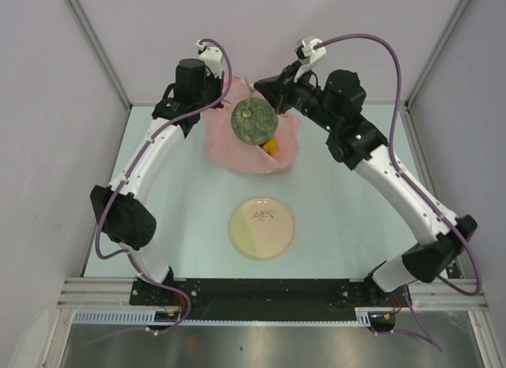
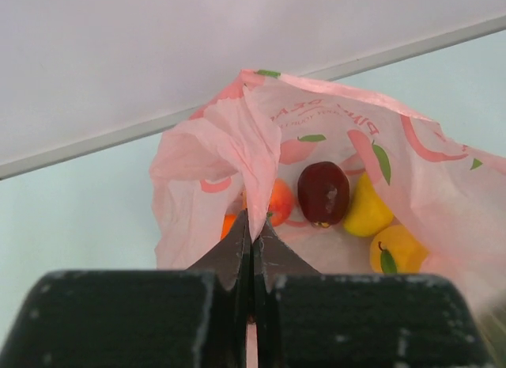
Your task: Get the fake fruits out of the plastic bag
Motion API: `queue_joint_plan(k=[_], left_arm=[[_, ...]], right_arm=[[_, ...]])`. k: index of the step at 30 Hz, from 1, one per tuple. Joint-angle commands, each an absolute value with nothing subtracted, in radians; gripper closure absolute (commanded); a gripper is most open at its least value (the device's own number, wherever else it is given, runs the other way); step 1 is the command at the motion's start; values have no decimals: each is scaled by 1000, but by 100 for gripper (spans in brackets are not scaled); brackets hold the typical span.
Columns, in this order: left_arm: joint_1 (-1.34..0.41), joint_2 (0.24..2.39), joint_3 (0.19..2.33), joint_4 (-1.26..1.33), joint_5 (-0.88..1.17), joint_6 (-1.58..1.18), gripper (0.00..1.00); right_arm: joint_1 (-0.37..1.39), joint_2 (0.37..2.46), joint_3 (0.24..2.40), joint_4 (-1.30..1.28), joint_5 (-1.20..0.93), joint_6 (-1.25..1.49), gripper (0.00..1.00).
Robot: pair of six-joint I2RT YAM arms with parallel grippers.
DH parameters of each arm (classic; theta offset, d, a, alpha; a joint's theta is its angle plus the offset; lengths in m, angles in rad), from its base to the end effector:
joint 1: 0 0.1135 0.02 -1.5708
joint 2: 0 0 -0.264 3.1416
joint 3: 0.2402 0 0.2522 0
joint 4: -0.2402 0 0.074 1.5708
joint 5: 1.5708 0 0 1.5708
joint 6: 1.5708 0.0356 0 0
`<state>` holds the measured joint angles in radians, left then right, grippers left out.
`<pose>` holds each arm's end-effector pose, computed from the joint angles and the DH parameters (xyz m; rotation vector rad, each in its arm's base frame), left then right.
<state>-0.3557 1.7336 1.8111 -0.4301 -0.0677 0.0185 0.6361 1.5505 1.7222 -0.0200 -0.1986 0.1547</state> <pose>0.3806 -0.1388 0.4150 0.3135 1.9002 -0.1611 0.2801 0.2156 0.4949 -0.5126 1.3776 0.7891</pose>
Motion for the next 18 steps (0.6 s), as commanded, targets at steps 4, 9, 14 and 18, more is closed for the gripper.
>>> queue_joint_plan(k=[4, 9, 14, 18], left_arm=[[-348, 1641, 1761, -416, 26, -26, 100], [-350, 1606, 1741, -416, 44, -37, 100], [-348, 1562, 1692, -416, 43, -35, 100], [-348, 1517, 1629, -411, 55, -34, 100]], right_arm=[[787, 1292, 1590, -265, -337, -67, 100], [914, 1233, 1474, -376, -350, -224, 100], [1009, 1253, 1352, -333, -357, -259, 100], [1035, 1327, 1313, -265, -356, -245, 100]])
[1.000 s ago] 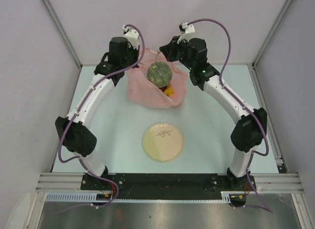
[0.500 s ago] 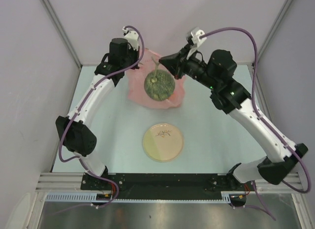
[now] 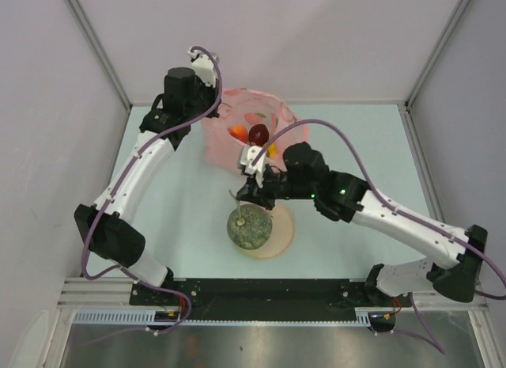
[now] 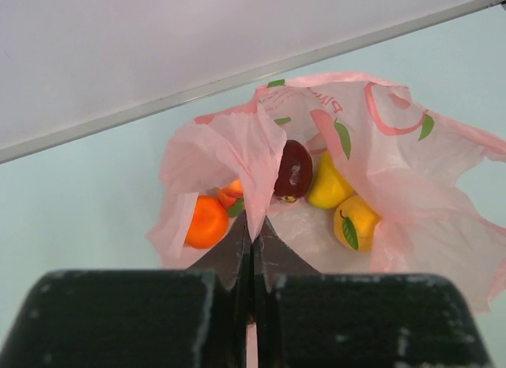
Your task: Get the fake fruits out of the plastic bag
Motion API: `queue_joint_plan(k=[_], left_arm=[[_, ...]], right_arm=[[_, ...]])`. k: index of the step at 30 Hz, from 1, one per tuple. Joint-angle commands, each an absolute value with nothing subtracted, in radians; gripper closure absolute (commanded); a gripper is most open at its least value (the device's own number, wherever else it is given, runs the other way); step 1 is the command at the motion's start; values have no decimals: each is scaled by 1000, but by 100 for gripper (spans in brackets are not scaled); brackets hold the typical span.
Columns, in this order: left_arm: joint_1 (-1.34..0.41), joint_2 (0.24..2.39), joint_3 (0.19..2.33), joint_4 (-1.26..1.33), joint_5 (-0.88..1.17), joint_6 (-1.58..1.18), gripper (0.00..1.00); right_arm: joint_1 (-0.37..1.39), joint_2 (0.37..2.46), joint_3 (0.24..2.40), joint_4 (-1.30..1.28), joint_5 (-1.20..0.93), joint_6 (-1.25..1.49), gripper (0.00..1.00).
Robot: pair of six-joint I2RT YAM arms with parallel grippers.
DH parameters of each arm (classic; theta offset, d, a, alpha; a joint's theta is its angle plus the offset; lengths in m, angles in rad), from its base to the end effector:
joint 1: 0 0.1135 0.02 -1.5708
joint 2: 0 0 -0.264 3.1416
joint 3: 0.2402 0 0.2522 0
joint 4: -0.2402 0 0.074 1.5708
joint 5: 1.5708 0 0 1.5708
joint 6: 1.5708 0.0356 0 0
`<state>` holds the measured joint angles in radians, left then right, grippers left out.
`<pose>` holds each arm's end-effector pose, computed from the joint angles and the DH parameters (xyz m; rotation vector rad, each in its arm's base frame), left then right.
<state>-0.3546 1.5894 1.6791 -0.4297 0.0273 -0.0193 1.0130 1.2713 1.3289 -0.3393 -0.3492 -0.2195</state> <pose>0.3437 -0.1283 0.4226 0.3387 1.8903 -0.2781 0.1413 0.2495 0.4099 -1.3109 1.4126 0.8657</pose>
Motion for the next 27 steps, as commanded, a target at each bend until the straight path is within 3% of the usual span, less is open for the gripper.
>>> queue_joint_plan(k=[1, 9, 27], left_arm=[[-350, 1499, 1618, -410, 55, -32, 100], [-348, 1427, 1526, -400, 58, -26, 100], [-348, 1417, 1503, -391, 86, -43, 100]], right_arm=[[1037, 1344, 1313, -243, -353, -244, 100], [1040, 1462, 1276, -126, -328, -247, 100], [1042, 1488, 1209, -94, -291, -253, 98]])
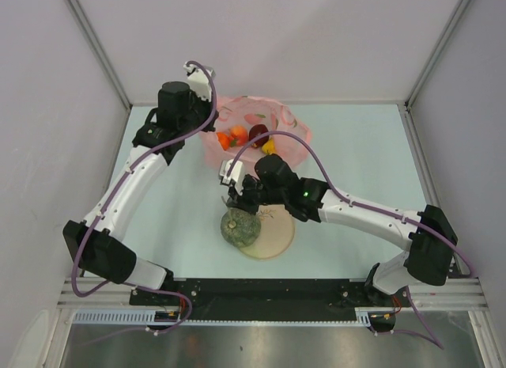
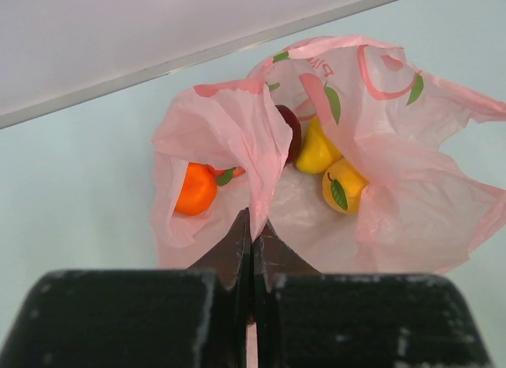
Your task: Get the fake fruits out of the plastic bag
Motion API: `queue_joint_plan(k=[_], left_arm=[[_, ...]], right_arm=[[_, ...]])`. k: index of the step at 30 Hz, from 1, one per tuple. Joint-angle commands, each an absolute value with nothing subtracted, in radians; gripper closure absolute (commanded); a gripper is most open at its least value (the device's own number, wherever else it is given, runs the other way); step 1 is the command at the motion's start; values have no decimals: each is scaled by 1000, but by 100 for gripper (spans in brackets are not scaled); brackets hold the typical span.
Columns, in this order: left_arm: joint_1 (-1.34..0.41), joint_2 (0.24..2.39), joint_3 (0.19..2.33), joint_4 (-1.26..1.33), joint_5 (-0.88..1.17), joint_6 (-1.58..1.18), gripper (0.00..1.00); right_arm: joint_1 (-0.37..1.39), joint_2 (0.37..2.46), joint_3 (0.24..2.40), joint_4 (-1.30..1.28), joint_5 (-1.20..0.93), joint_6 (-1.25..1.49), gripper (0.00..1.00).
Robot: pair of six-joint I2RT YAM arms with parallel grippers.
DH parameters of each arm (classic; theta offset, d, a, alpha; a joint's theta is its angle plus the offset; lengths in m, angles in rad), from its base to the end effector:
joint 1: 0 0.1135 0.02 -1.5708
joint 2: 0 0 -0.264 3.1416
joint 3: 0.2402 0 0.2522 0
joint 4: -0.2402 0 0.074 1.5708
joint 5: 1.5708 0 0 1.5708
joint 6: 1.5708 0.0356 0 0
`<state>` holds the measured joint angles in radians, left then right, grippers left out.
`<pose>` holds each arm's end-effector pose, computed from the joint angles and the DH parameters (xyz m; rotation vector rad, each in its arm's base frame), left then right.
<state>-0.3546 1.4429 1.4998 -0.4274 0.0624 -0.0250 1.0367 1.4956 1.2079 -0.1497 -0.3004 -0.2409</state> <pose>0.3083 -0.1165 0.4095 0.3615 1.9196 -0.3120 0.1691 0.3065 0.3190 -1.3952 1.5441 0.7998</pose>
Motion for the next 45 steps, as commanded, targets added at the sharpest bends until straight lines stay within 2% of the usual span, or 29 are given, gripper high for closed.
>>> queue_joint_plan(k=[1, 2, 5, 6, 11, 19, 26, 28, 31, 32, 38, 41, 45], left_arm=[[-350, 1417, 1503, -393, 87, -43, 100], [-348, 1416, 1502, -394, 87, -43, 100], [-348, 1414, 1494, -396, 90, -44, 100], [-348, 1413, 1493, -394, 92, -46, 100], [-350, 1414, 1496, -394, 98, -51, 100], [-348, 1419, 1500, -406, 104, -49, 100], [-350, 1382, 1444, -407, 113, -63, 100], [-350, 1355, 1416, -400, 120, -67, 100], [-350, 1316, 1356, -388, 127, -84, 100], [-348, 1307, 1332, -387, 132, -86, 99], [-350, 1292, 1296, -396, 156, -104, 100], [-348, 1284, 1255, -387, 175, -129, 100], [-348, 1266, 1195, -380, 173, -138, 100]], right_arm=[[1042, 1488, 1206, -95, -291, -256, 97], [1042, 1485, 1201, -98, -288, -256, 96], [1039, 1477, 1197, -103, -284, -261, 78], [1039, 1477, 1193, -103, -282, -259, 67], [1034, 1465, 1192, -91, -270, -249, 45], [1034, 1372, 1216, -86, -221, -264, 35], [945, 1261, 1221, 52, -9, -173, 35], [908, 1276, 1221, 121, 44, -176, 40], [813, 1366, 1226, 236, 43, -149, 55], [774, 1429, 1229, 256, 38, -131, 63], [713, 1678, 1295, 218, 25, -130, 82], [706, 1720, 1278, 103, 17, -80, 86], [712, 1665, 1187, 38, -57, -18, 86]])
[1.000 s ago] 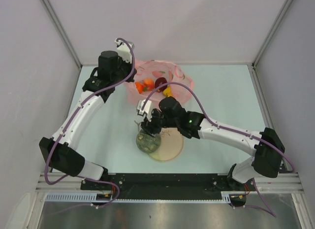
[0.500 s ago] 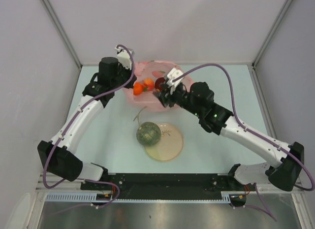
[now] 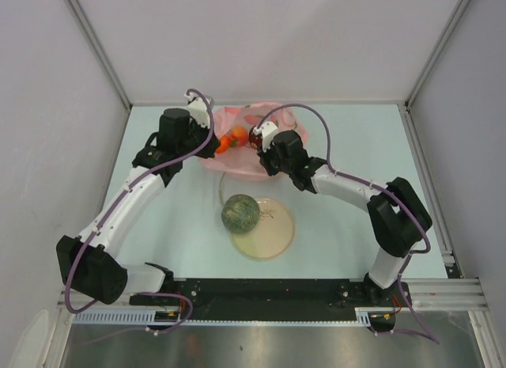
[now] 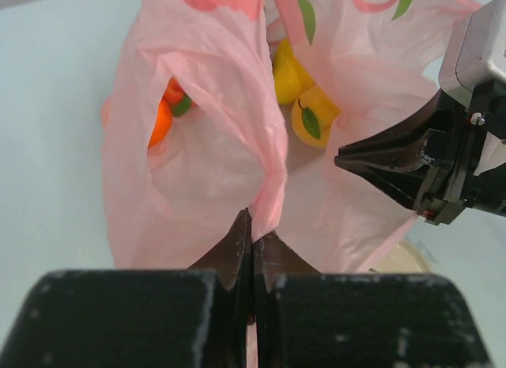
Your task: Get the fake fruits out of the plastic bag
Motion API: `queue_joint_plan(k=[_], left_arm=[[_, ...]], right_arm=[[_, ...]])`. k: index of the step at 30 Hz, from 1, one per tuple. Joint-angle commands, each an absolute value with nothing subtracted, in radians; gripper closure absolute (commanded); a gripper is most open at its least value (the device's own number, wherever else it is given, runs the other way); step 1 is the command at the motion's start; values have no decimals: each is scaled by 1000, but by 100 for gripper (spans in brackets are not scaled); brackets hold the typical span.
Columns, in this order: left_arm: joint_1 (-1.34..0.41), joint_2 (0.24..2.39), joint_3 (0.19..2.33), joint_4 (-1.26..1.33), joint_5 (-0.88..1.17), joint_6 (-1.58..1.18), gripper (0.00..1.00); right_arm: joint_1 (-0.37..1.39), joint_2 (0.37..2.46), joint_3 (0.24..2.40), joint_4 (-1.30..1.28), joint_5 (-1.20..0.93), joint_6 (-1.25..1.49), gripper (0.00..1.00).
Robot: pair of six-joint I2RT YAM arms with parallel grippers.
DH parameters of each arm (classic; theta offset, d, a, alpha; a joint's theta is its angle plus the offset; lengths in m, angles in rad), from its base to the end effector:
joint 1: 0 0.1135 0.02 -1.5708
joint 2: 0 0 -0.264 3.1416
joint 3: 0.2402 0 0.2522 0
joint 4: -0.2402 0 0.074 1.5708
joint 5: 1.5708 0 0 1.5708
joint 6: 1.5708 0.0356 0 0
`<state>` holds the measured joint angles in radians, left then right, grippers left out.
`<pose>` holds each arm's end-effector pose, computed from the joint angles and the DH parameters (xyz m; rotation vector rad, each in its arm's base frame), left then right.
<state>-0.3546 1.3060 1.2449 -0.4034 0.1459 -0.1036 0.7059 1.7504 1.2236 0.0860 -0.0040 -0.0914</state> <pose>0.2765 -0.1079 0.3643 0.3494 2.0279 -0.4346 0.3106 0.2649 0.2552 -0.7918 1.8734 0.3938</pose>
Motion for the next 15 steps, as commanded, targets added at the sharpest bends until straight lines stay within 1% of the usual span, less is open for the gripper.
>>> queue_joint_plan(k=[1, 8, 12, 13, 14, 15], left_arm=[[-348, 1266, 1180, -380, 176, -138, 100], [-348, 1266, 1141, -394, 176, -124, 100], [-348, 1244, 1102, -402, 155, -124, 100], [-348, 1243, 1095, -403, 147, -123, 100], [-350, 1238, 1091, -405, 141, -121, 100], [-348, 1232, 1086, -405, 138, -118, 100]], right_arm=[[710, 1658, 1174, 37, -55, -17, 86], [655, 1689, 1178, 158, -37, -28, 82], [650, 1788, 1227, 244, -61, -14, 80], [652, 1814, 1283, 248, -70, -6, 77], [652, 1839, 1314, 252, -74, -5, 66], [652, 1861, 1345, 252, -75, -5, 60]])
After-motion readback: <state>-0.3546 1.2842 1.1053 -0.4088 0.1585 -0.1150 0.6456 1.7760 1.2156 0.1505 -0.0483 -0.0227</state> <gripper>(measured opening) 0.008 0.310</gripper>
